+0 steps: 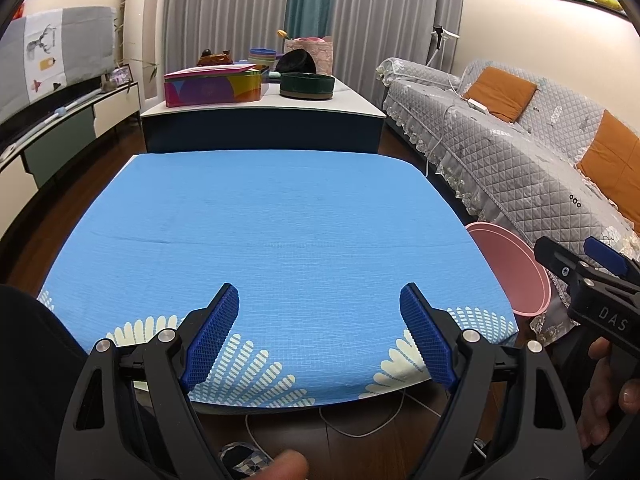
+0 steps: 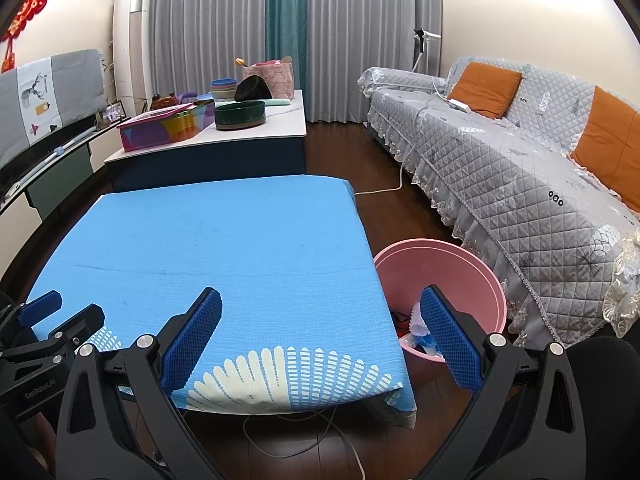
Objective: Collect trash
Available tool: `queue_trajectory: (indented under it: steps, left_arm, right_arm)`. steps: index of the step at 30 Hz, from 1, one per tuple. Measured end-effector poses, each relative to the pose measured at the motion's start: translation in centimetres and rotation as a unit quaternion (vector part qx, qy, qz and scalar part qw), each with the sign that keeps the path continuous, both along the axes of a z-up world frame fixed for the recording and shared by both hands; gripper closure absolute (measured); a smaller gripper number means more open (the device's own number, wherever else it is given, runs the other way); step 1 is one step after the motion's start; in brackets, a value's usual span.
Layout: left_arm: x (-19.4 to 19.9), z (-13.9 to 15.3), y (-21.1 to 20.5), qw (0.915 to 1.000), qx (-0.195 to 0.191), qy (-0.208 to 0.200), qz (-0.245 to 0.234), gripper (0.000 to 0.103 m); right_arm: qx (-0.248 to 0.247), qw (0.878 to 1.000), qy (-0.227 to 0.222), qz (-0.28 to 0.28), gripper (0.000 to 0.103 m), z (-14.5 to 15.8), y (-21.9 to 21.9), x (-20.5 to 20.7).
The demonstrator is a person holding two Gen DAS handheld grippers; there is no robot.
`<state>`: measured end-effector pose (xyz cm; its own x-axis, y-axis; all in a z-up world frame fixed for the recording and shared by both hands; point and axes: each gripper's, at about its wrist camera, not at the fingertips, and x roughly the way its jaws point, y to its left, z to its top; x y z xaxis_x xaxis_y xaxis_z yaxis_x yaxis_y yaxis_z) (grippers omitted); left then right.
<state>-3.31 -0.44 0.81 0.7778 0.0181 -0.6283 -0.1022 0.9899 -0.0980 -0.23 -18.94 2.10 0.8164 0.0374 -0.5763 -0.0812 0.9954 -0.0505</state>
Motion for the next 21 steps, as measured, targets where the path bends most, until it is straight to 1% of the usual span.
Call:
queue_trajectory:
  steps: [2,4,14,20,21]
  left_arm:
    - [0.01,0.00,0.01,1.0000,-0.001,-0.001,0.000,0.022]
    - [0.06,-0.03,0.06,1.0000,-0.001,0.000,0.001,0.020]
    - [0.01,0.12,0.08,1.0000,-0.002,-0.001,0.001,0.020]
    - [-0.03,0.21,0.12,1.0000,-0.001,-0.001,0.001,0.016]
    - [-0.03,0.20,0.13,1.0000,-0.002,-0.001,0.001,0.013]
  right_arm:
    - [0.000,1.000,0.000,0.000,0.005,-0.04,0.04,-0.02]
    - [0.000,1.000,0.000,0.000,0.005,-0.01,0.03,-0.01]
    - [0.000,1.000,0.000,0.000,0.005,0.00,0.02,0.00]
    - [0.000,1.000,0.000,0.000,0.005,0.00,0.01,0.00]
    - [0.000,1.000,0.000,0.000,0.005,-0.03,0.04,-0.01]
